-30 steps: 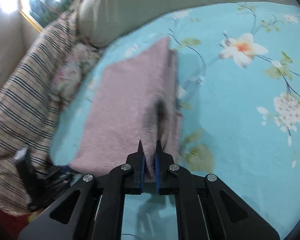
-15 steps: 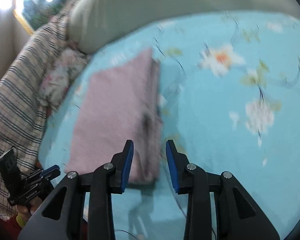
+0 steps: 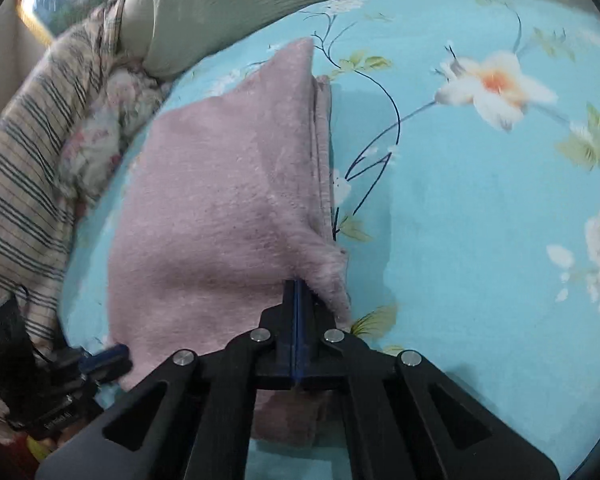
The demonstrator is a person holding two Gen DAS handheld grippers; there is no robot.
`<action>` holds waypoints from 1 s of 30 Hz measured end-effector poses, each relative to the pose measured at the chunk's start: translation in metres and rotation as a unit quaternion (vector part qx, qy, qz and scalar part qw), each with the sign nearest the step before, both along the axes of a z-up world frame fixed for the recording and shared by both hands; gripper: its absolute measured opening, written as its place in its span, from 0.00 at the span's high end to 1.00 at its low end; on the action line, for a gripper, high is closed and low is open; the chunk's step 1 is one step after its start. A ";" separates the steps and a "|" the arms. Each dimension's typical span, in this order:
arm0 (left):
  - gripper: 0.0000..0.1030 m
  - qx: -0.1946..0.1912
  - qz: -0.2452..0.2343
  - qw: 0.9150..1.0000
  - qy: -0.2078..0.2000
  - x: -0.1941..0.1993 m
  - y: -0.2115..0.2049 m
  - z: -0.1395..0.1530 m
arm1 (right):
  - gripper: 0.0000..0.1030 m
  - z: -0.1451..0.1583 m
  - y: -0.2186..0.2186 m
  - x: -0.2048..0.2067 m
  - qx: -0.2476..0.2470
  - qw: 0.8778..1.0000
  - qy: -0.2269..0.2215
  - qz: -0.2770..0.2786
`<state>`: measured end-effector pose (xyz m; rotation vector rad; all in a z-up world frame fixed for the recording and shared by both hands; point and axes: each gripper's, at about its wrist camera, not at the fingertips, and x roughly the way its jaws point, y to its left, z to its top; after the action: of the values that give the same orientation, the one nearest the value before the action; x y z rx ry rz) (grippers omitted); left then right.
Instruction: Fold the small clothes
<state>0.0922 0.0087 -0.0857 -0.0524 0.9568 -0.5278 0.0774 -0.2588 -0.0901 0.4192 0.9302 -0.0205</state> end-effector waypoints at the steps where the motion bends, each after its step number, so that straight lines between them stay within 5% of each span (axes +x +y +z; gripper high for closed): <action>1: 0.91 0.003 0.003 1.000 -0.001 -0.001 -0.002 0.000 | 1.00 0.002 0.002 0.000 -0.008 1.000 0.000 0.001; 9: 0.91 0.005 0.016 1.000 0.004 -0.005 -0.003 0.004 | 0.97 0.028 0.031 -0.028 -0.052 0.998 -0.020 0.039; 19: 0.87 0.024 0.005 1.000 -0.005 -0.021 -0.003 0.002 | 0.98 0.004 0.026 -0.036 -0.049 0.997 0.027 0.044; 25: 0.84 0.001 -0.007 1.000 0.015 -0.011 0.008 0.014 | 0.97 0.043 0.024 -0.028 -0.032 0.999 -0.017 0.038; 30: 0.62 -0.016 0.032 0.999 -0.034 0.014 0.022 0.049 | 0.97 0.075 0.019 0.020 -0.043 0.997 -0.059 0.031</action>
<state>0.1059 0.0308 -0.0367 -0.0921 0.8770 -0.4836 0.0969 -0.2401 -0.0153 0.3086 0.8224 0.0215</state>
